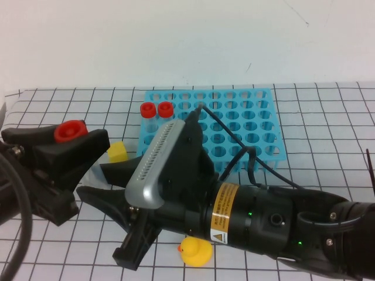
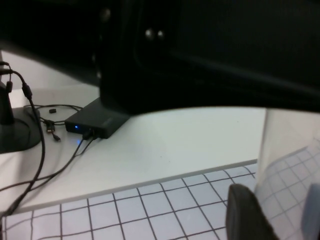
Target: Place the test tubes
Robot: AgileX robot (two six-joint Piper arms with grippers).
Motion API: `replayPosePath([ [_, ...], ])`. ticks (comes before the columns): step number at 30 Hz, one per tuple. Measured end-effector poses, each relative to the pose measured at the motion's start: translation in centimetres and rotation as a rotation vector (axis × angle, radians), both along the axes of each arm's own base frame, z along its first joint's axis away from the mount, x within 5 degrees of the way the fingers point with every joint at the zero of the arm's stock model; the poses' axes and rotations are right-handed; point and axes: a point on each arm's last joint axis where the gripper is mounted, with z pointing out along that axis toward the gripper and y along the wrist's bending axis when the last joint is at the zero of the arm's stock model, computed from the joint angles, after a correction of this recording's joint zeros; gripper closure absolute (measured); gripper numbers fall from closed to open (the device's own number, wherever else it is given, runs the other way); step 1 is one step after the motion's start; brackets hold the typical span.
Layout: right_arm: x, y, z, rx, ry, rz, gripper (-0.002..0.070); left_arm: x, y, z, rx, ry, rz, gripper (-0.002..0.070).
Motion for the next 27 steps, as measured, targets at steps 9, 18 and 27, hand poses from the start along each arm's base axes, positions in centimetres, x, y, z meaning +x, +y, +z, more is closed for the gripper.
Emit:
replayPosePath([
  [9, -0.6, -1.6, 2.0, -0.079, 0.016, -0.046, 0.0392, 0.2, 0.0, 0.7, 0.026, -0.117, 0.009, 0.0428],
  [18, -2.1, -10.5, 7.2, -0.393, 0.041, -0.443, 0.0386, 2.5, 0.0, 0.5, 0.072, -0.101, 0.044, 0.0428],
  [27, -6.2, -19.1, 9.0, -0.649, 0.205, -0.643, 0.0641, 9.9, -1.5, 0.6, 0.067, -0.002, -0.006, 0.0428],
])
